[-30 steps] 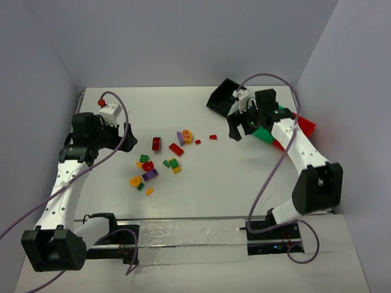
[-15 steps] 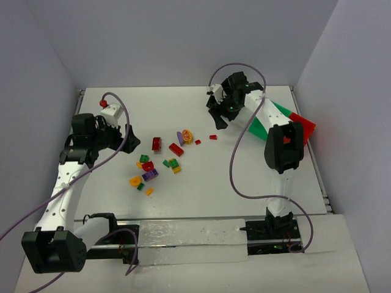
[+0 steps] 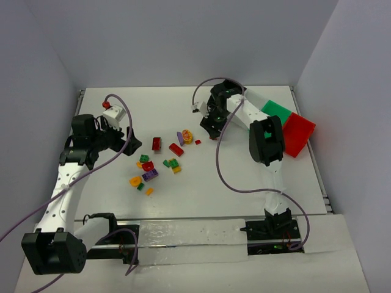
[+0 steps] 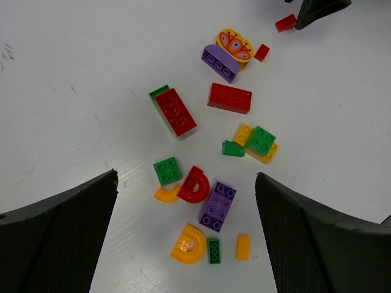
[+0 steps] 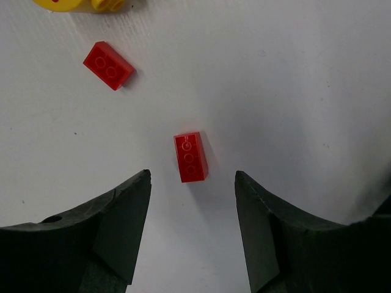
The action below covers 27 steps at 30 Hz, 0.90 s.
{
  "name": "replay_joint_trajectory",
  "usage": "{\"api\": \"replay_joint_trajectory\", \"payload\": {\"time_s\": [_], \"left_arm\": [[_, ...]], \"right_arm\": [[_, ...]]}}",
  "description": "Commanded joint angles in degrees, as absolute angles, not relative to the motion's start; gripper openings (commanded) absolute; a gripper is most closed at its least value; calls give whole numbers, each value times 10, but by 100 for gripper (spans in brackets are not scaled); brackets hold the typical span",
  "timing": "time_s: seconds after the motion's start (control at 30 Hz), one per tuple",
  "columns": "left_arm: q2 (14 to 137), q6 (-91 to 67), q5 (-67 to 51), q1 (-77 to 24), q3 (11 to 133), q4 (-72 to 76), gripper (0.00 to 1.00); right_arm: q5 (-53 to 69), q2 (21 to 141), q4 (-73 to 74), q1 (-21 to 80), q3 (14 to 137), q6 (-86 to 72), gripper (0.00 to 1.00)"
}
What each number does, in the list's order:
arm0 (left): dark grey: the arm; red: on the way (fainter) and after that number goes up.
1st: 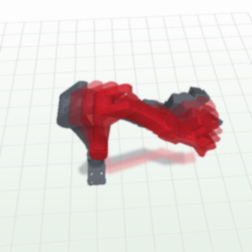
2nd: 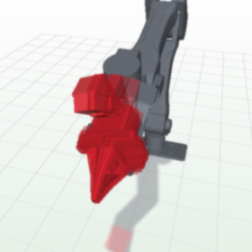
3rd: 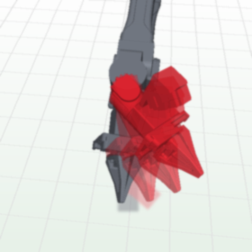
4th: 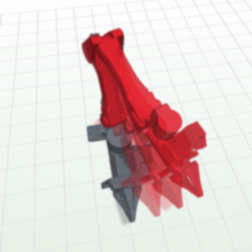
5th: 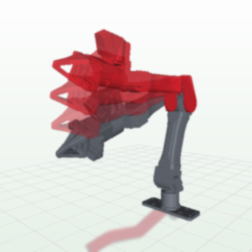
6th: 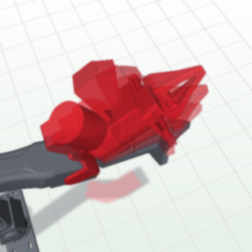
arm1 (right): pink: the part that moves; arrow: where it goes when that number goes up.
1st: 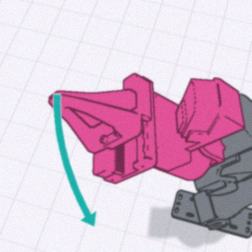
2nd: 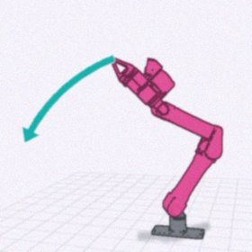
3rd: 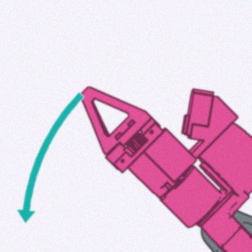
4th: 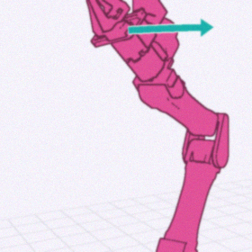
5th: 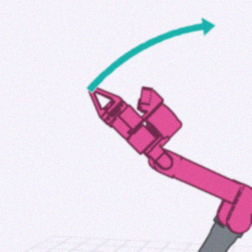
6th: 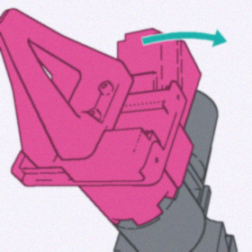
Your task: Sort the legos into containers by color
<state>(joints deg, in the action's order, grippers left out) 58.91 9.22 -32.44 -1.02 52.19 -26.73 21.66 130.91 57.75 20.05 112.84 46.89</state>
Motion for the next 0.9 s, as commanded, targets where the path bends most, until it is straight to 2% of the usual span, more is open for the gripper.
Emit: {"api": "replay_joint_trajectory", "payload": {"time_s": [0.0, 0.53, 0.73, 0.77, 0.87], "left_arm": [[588, 97, -338, -9, 520, -248, 99], [594, 98, -321, -9, 522, -244, 99], [591, 95, -322, -9, 524, -245, 99], [591, 95, -321, -9, 524, -245, 99], [586, 96, -320, -9, 524, -244, 99]], "right_arm": [[206, 1315, 586, 209, 1140, 494, 64], [187, 1346, 571, 225, 1130, 510, 54], [184, 1354, 584, 225, 1136, 512, 40], [184, 1351, 587, 225, 1136, 512, 33], [190, 1326, 591, 225, 1118, 505, 21]]}}
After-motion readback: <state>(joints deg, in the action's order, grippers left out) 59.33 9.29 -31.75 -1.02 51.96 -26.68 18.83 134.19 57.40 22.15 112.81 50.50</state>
